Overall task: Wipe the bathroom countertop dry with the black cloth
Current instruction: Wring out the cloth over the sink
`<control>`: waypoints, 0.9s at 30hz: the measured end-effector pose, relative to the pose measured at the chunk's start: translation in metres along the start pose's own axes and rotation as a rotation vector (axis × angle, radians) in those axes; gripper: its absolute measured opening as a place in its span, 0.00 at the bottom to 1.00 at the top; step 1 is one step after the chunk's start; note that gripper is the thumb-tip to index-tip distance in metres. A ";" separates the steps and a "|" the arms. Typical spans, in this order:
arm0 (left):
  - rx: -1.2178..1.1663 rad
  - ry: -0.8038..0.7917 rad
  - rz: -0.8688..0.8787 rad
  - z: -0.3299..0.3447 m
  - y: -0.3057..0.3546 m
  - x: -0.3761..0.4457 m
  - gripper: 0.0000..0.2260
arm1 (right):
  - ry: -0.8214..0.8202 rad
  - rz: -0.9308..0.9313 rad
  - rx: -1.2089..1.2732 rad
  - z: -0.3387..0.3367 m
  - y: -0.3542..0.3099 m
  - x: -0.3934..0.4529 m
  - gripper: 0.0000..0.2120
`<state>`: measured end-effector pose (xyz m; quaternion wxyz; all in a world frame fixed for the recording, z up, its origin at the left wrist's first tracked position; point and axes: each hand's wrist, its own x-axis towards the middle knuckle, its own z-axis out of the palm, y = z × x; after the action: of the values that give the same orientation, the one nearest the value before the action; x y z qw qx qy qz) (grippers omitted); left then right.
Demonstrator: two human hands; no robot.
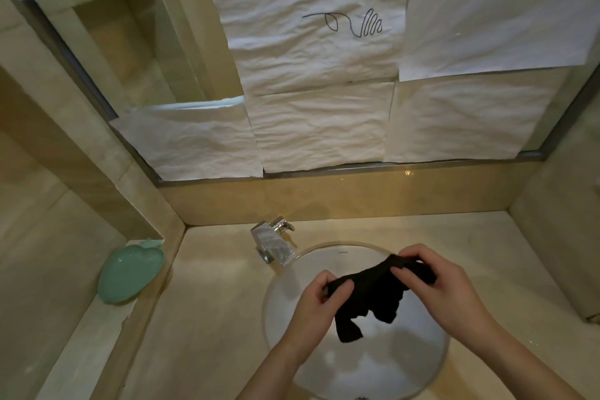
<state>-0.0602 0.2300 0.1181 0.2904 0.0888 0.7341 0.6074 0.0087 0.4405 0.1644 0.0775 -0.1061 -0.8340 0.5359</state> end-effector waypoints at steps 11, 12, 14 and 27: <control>-0.037 -0.115 0.025 0.029 0.031 0.010 0.12 | 0.036 -0.324 -0.247 -0.043 -0.056 0.033 0.09; -0.081 -0.076 0.031 0.029 0.034 0.012 0.11 | 0.082 -0.315 -0.231 -0.049 -0.056 0.034 0.10; -0.154 -0.013 0.052 0.025 0.040 0.015 0.10 | 0.157 -0.265 -0.159 -0.059 -0.049 0.033 0.11; -0.207 -0.032 0.187 0.035 0.072 0.018 0.08 | -0.108 -0.065 -0.134 -0.028 -0.002 0.005 0.17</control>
<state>-0.0726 0.2861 0.1771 0.2517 0.1363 0.6513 0.7028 0.0102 0.4655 0.1774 0.0427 -0.0548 -0.8740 0.4809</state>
